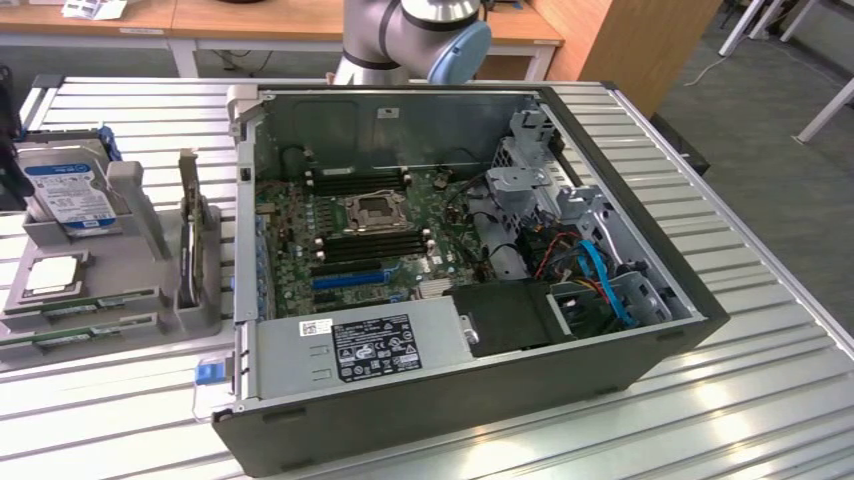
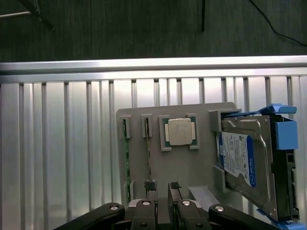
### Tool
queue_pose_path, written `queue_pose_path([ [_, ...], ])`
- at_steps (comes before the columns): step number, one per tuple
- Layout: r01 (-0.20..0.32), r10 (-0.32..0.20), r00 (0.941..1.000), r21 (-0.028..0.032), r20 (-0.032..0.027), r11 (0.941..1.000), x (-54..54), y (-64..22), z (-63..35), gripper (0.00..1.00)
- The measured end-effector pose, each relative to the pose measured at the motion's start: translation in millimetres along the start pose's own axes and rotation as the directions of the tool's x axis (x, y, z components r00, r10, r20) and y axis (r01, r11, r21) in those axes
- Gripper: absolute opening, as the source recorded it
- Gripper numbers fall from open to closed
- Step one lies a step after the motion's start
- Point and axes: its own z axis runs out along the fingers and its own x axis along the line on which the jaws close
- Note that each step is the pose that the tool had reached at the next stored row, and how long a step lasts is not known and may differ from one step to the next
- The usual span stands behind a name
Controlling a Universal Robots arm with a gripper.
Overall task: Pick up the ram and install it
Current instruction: 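Pick up the ram and move it above insertion slot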
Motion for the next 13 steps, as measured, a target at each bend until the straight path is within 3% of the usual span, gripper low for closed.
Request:
queue_pose_path([
  [13, 0.0, 0.0, 1.0, 0.0, -0.0001, 1.0, 0.1, -0.4, 10.2, 0.24],
])
